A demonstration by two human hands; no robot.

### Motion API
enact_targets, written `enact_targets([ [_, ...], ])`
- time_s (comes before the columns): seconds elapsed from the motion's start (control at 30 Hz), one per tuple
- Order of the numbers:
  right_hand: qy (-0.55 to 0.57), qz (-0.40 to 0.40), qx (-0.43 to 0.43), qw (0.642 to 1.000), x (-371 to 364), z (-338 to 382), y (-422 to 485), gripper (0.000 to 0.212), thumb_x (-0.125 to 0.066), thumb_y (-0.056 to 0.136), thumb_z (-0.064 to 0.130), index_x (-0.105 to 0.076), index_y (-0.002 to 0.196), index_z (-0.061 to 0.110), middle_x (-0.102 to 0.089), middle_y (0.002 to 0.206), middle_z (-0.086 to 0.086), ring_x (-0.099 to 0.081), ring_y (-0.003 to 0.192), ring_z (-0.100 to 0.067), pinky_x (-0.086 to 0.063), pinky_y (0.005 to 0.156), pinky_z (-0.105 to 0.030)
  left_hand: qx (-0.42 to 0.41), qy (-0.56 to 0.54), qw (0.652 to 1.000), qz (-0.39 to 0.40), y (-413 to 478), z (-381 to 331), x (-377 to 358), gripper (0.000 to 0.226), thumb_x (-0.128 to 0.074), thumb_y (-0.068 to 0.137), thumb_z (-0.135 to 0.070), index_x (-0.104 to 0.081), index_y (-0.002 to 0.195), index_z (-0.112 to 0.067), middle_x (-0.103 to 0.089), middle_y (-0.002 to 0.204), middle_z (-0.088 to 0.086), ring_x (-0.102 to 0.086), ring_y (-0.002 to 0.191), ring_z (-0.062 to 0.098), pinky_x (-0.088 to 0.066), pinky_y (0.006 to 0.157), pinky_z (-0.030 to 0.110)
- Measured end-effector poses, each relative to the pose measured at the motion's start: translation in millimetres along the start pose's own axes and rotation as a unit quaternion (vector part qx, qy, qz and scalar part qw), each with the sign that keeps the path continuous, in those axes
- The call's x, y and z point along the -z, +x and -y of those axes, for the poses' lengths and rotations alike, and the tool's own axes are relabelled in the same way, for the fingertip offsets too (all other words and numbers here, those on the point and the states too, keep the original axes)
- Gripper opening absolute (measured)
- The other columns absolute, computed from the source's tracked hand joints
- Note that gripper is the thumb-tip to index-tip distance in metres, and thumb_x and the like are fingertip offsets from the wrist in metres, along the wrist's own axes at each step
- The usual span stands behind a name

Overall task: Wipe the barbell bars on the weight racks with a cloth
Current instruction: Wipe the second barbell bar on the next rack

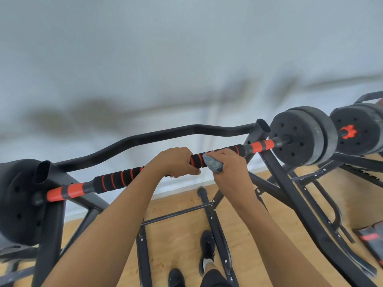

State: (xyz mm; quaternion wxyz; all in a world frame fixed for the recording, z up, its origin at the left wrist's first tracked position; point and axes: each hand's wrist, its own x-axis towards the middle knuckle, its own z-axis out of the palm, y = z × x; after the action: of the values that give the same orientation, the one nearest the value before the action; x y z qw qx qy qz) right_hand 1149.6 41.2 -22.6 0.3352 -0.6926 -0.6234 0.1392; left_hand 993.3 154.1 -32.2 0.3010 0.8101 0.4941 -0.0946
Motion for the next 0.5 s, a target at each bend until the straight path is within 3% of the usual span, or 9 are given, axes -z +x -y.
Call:
enact_targets([
  [0.17,-0.002,0.003,-0.011,1.000,-3.0,-1.4,-8.1,0.042,-0.072,0.082,-0.005,-0.074,0.120,0.013,-0.066,0.110,0.001,-0.057,0.094,-0.007,-0.040,0.077,0.001,0.012,-0.089,0.991,0.095,0.5,1.1,13.9,0.024,-0.077,0.089,-0.033,-0.064,0.100,-0.016,-0.067,0.076,0.006,-0.059,0.055,0.016,-0.053,0.053,0.025],
  [0.37,0.029,0.010,-0.043,0.999,-1.6,-7.4,-21.6,0.047,-0.070,0.080,-0.010,-0.075,0.117,0.017,-0.060,0.103,0.015,-0.056,0.087,-0.002,-0.041,0.070,0.003,0.025,-0.130,0.985,0.107,-0.7,0.2,15.6,0.018,-0.076,0.084,-0.023,-0.065,0.094,-0.014,-0.064,0.069,0.005,-0.056,0.052,0.016,-0.051,0.053,0.026],
  [0.43,0.029,0.026,-0.064,0.997,-3.2,-10.8,-26.8,0.039,-0.068,0.085,-0.004,-0.075,0.114,0.021,-0.062,0.095,0.016,-0.058,0.081,-0.001,-0.048,0.070,-0.006,0.022,-0.130,0.985,0.107,-1.6,0.5,14.0,0.017,-0.075,0.084,-0.023,-0.064,0.093,-0.014,-0.064,0.068,0.005,-0.056,0.050,0.015,-0.051,0.053,0.027],
  [0.5,0.046,0.026,-0.085,0.995,-0.7,-7.3,-32.9,0.031,-0.064,0.089,0.002,-0.075,0.107,0.025,-0.064,0.087,0.013,-0.061,0.077,-0.006,-0.056,0.068,-0.024,0.021,-0.127,0.986,0.104,-2.8,-0.9,14.3,0.015,-0.074,0.083,-0.022,-0.064,0.091,-0.013,-0.064,0.067,0.004,-0.055,0.048,0.015,-0.051,0.054,0.027],
])
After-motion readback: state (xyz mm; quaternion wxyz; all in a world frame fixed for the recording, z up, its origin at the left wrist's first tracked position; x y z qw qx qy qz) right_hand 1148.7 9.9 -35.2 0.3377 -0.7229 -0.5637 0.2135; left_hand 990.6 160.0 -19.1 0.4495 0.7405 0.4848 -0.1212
